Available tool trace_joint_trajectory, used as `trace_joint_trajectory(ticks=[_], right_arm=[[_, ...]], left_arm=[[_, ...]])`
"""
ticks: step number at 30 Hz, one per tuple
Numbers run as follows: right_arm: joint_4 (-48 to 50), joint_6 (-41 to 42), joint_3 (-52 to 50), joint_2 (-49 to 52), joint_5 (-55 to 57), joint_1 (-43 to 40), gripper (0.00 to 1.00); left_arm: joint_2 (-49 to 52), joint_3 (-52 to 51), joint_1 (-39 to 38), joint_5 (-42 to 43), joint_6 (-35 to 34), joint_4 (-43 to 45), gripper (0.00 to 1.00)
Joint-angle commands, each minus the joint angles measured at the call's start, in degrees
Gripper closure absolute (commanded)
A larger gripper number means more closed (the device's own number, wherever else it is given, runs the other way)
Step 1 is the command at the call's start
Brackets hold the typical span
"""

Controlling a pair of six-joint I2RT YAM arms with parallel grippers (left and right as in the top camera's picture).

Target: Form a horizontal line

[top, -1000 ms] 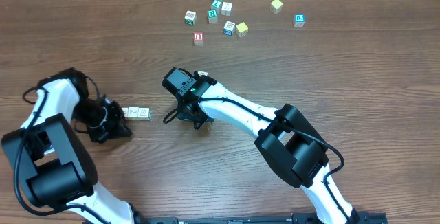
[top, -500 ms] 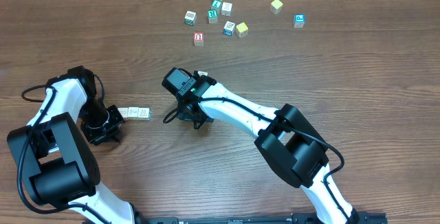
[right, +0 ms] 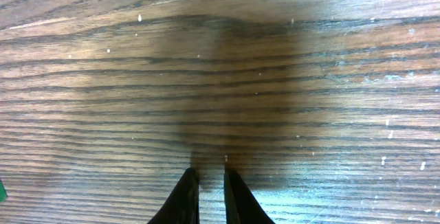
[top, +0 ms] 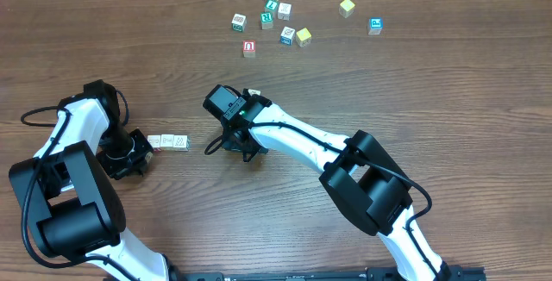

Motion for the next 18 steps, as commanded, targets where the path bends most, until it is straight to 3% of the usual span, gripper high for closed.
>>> trace_joint_trajectory(ticks=[1,7,12,15,18], right_arm=[[-0.8,-0.3,-0.9,1.2,2.1,-0.4,0.88],[-0.8,-0.3,-0.9,1.2,2.1,-0.4,0.88],[-0.8,-0.3,-0.9,1.2,2.1,-0.4,0.88],[-0.8,-0.2,-0.9,1.2,2.1,-0.4,0.88],[-0.8,-0.2,-0.9,1.2,2.1,-0.4,0.88]], left_arm=[[-1.1,-0.3,-0.1,-1.2,-1.9,0.7,0.96],[-1.1,-0.3,-0.1,-4.8,-3.8,-0.1,0.96],[-1.1,-0.3,-0.1,-11.9,-10.2,-2.2,0.96],[-1.1,-0.3,-0.1,-8.2,-8.7,-1.4,0.96],[-1.1,-0.3,-0.1,1.9,-2.4,-1.7,0.96]])
